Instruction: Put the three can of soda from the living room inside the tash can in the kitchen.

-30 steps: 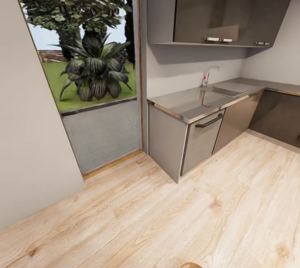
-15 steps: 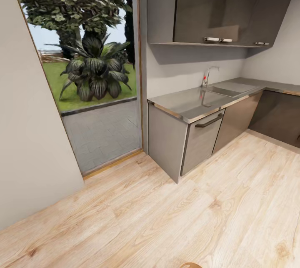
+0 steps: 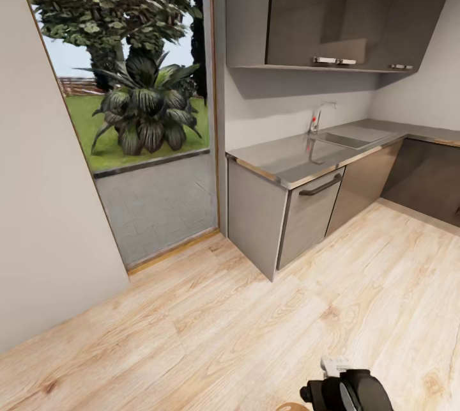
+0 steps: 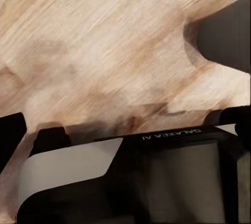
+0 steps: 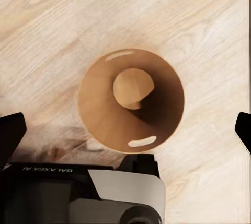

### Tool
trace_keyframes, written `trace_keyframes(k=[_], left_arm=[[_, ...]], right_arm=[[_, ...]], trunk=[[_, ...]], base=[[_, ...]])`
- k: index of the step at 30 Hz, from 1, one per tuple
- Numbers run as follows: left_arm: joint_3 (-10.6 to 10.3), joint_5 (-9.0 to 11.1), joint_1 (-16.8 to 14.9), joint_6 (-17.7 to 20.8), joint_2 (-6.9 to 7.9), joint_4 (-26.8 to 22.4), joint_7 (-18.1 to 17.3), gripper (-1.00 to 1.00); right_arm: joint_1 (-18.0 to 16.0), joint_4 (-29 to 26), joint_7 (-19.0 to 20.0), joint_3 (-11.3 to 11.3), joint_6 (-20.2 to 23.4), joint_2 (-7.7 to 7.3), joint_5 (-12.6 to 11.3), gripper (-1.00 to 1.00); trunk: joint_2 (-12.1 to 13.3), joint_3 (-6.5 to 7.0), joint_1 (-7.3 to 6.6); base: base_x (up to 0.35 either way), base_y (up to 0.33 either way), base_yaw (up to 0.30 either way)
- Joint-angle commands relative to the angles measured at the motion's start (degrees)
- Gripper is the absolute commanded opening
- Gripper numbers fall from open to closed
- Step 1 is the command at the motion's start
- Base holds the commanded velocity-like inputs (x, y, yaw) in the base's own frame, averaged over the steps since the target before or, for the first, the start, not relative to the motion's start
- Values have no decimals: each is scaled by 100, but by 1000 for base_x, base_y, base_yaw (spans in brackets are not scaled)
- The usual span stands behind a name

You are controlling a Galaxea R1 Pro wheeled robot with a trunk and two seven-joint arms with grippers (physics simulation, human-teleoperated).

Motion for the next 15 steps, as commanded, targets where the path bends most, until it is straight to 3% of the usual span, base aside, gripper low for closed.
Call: trace_keyframes(k=[1, 4, 5, 6, 7, 12, 15], left_arm=[[-1, 0, -4, 247, -9, -347, -2, 100], [-13, 6, -52, 875, -85, -1269, -4, 100], [-45, 3, -113, 1266, -142, -1800, 5, 100], [-45, 3, -113, 1266, -142, -1800, 5, 100], [-94, 8, -214, 1615, -179, -2227, 13, 100], [-170, 27, -690, 2347, -228, -2885, 28, 100], [-196, -22, -1231, 2752, -239, -3055, 76, 100]], right_arm=[[-43, -36, -4, 0, 46, 1, 0, 100], [-178, -112, -3, -1, 130, -8, -8, 100], [-244, -137, 2, -4, 154, -15, -11, 100], [-244, -137, 2, -4, 154, -15, -11, 100], [-287, -138, -1, -5, 163, -20, -13, 100], [-342, -68, -14, -7, 160, -27, -16, 100], [-365, 94, -18, -73, -16, -38, -16, 100]], trunk=[[0, -1, 0], [0, -1, 0], [0, -1, 0], [0, -1, 0], [0, -1, 0], [0, -1, 0], [0, -1, 0]], base=[[0, 0, 0], [0, 0, 0], [0, 0, 0], [0, 0, 0], [0, 0, 0], [0, 0, 0], [0, 0, 0]])
